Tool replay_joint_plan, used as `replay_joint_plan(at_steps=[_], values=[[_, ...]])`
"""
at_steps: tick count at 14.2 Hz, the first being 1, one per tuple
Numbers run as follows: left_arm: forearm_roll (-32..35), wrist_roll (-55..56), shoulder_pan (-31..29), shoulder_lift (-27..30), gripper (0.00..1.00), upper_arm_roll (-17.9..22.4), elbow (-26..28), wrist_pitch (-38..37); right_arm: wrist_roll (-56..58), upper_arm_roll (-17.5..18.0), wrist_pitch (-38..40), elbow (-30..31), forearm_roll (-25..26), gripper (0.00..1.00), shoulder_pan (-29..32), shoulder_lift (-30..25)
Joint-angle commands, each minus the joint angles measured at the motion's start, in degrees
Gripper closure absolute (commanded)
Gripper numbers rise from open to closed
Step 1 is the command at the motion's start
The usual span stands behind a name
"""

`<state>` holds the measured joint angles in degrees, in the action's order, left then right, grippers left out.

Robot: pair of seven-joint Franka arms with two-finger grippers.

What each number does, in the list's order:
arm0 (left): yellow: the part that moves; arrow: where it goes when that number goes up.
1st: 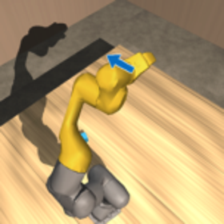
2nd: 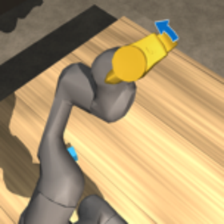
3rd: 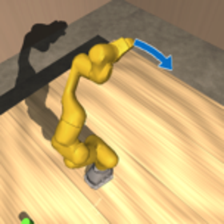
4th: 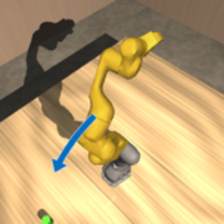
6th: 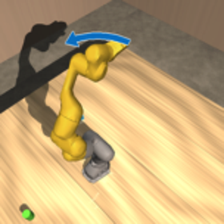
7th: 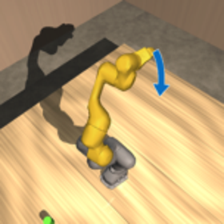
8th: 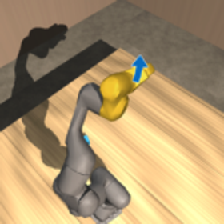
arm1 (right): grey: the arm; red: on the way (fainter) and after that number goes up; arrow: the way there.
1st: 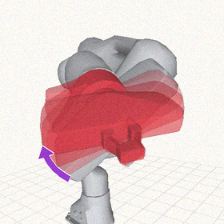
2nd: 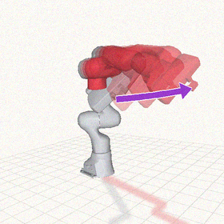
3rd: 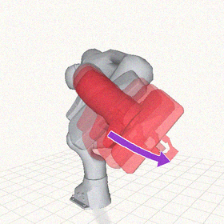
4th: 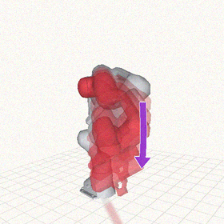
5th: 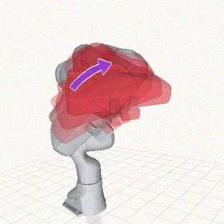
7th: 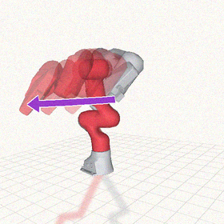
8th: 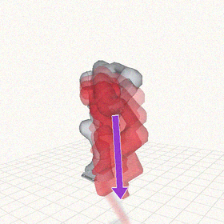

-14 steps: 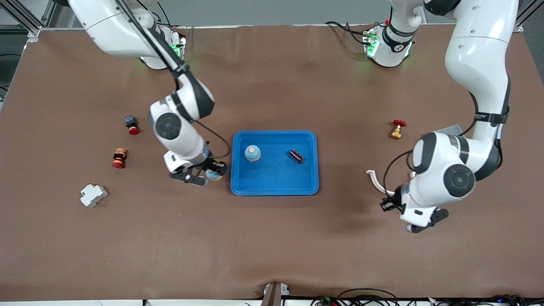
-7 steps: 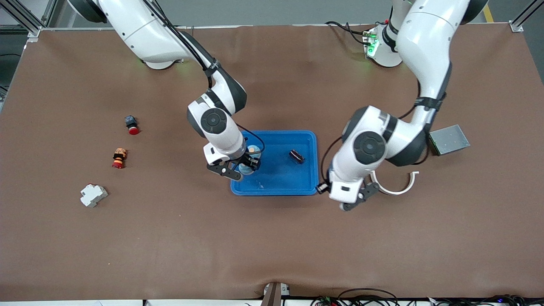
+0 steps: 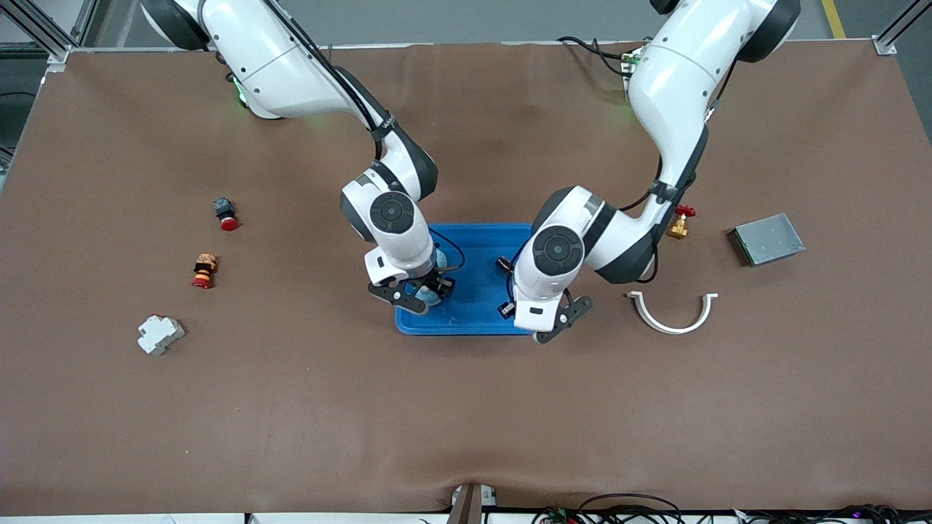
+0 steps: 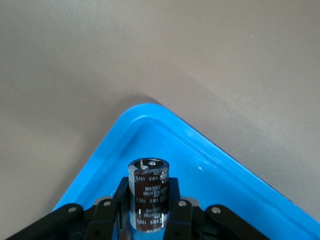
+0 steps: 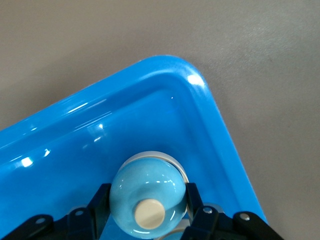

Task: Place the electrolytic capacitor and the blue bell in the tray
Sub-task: 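Carry the bell and capacitor over the blue tray with both grippers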

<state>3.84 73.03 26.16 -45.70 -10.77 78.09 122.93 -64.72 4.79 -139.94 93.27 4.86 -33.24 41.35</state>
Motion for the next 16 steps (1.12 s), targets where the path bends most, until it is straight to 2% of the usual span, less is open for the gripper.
replay_joint_plan(at_steps=[1, 16], values=[[0.3, 2.6, 1.2, -1.4, 1.0, 0.9, -1.3, 2.0, -1.8, -1.4, -0.1, -2.1, 1.6, 1.0, -1.0, 1.9], [2.3, 3.3, 3.3, -4.6, 1.0, 0.9, -1.1, 3.5, -4.4, -1.4, -0.6, -5.2, 1.8, 1.0, -1.8, 4.7]])
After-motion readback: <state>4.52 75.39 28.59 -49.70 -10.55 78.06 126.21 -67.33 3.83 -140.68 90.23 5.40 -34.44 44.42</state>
